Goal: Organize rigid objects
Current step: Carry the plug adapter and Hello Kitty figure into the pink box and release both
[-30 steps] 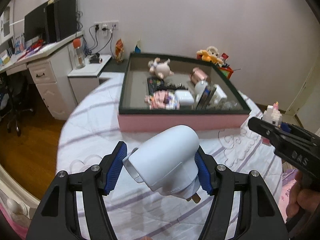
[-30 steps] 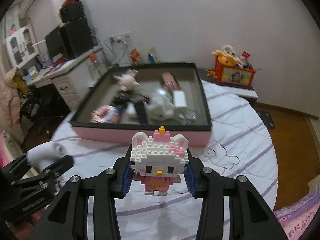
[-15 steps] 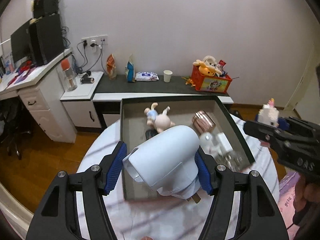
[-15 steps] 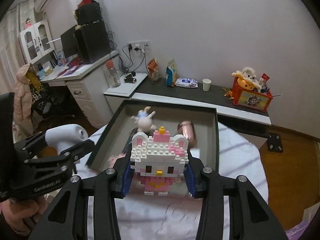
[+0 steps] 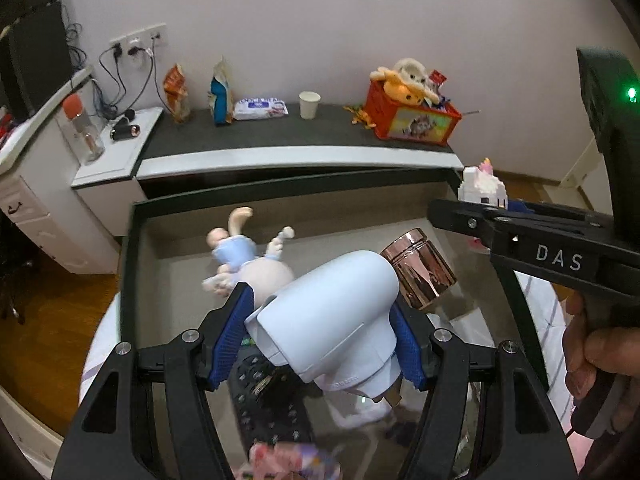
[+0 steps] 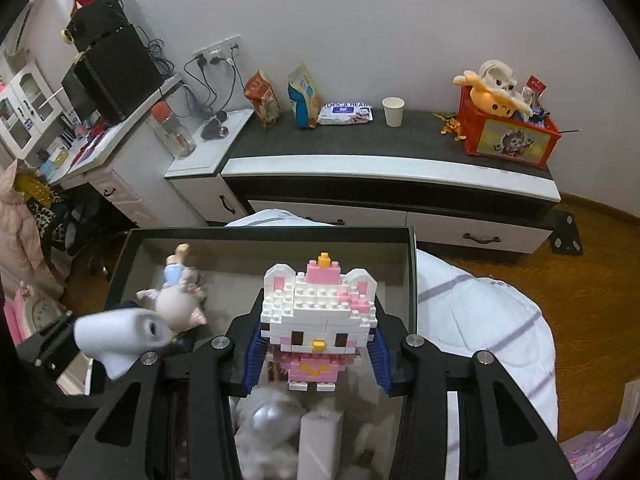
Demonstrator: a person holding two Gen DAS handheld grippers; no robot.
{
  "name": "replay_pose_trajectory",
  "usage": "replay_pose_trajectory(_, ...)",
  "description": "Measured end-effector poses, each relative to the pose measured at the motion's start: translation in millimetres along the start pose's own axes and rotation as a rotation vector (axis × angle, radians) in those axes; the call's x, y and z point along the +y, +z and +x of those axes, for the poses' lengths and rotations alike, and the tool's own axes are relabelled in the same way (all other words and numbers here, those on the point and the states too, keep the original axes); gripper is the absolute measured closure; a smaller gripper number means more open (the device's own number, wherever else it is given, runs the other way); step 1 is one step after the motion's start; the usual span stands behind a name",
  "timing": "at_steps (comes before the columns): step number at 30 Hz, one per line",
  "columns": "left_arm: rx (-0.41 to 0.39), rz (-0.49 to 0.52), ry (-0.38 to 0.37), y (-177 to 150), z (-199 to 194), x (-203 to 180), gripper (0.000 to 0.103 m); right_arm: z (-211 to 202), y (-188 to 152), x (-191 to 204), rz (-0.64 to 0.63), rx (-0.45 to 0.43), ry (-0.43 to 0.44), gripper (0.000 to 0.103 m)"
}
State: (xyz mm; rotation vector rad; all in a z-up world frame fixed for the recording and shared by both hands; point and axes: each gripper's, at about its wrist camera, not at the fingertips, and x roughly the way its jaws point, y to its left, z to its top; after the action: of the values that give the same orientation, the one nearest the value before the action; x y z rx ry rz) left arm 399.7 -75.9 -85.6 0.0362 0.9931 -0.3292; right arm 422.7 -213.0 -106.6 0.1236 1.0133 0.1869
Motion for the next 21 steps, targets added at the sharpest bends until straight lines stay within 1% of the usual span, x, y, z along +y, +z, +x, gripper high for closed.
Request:
replay_pose_trajectory(3, -0.001, 0.012, 0.015, 0.6, 5.3, -4.3, 0.036, 8.5, 0.5, -1.7, -0.010, 0.020, -0.004, 0.059)
replay_pose_trajectory(5, 0.011, 0.013, 0.020, 0.9, 8.3, -6.2, 0.032, 14.0, 0.7, -2.7, -0.014, 0.030, -0.023, 0.058)
replay_pose_trajectory(6, 0.011, 0.019, 0.037, 0.5, 8.7, -7.7, 0.020, 15.2, 0.6, -2.9, -0.019, 0.034, -0.025, 0.058)
replay_pose_trajectory(7, 0.011, 0.023, 0.048, 1.0, 9.9, -8.4, 0.004, 15.5, 0.5, -2.2, -0.024, 0.035, -0.025, 0.057)
replay_pose_trajectory(8, 0.008, 0.028, 0.057, 1.6, 10.1, -8.8, 0.000, 15.2, -0.1, -1.6, -0.026, 0.033, -0.028, 0.047)
replay_pose_trajectory(9, 0.001, 0.031, 0.064, 1.3, 8.6, -9.5, 0.000, 14.4, -0.1, -1.1, -0.026, 0.029, -0.028, 0.037)
replay_pose_trajectory(10, -0.003, 0.032, 0.070, 0.7, 6.4, -10.1, 0.000, 13.8, 0.1, -0.4, -0.024, 0.021, -0.015, 0.035)
replay_pose_trajectory(12, -0.008, 0.028, 0.077, 0.2, 2.1, -8.3, 0.000, 9.9, -0.9, 3.5, -0.034, 0.010, -0.030, 0.024)
replay_pose_trajectory(14, -0.010, 0.023, 0.084, -0.6, -2.9, -6.9, 0.000, 6.6, -1.6, 7.7, -0.036, 0.002, -0.028, 0.022)
replay_pose_trajectory(17, -0.023, 0.018, 0.093, -3.4, -15.7, -3.9, 0.000, -1.8, -3.2, 14.7, -0.044, -0.007, -0.017, 0.017)
replay_pose_trajectory(19, -0.035, 0.019, 0.091, -7.1, -27.1, -3.1, 0.000, -10.1, -4.8, 19.4, -0.044, -0.023, -0.021, 0.007)
replay_pose_trajectory(20, -0.041, 0.019, 0.092, -8.9, -32.5, -2.6, 0.000, -14.6, -5.9, 21.5, -0.041, -0.030, -0.022, 0.000)
replay_pose_trajectory(21, -0.053, 0.017, 0.102, -12.1, -41.0, -2.2, 0.000, -20.5, -7.4, 24.3, -0.041, -0.039, -0.022, 0.000)
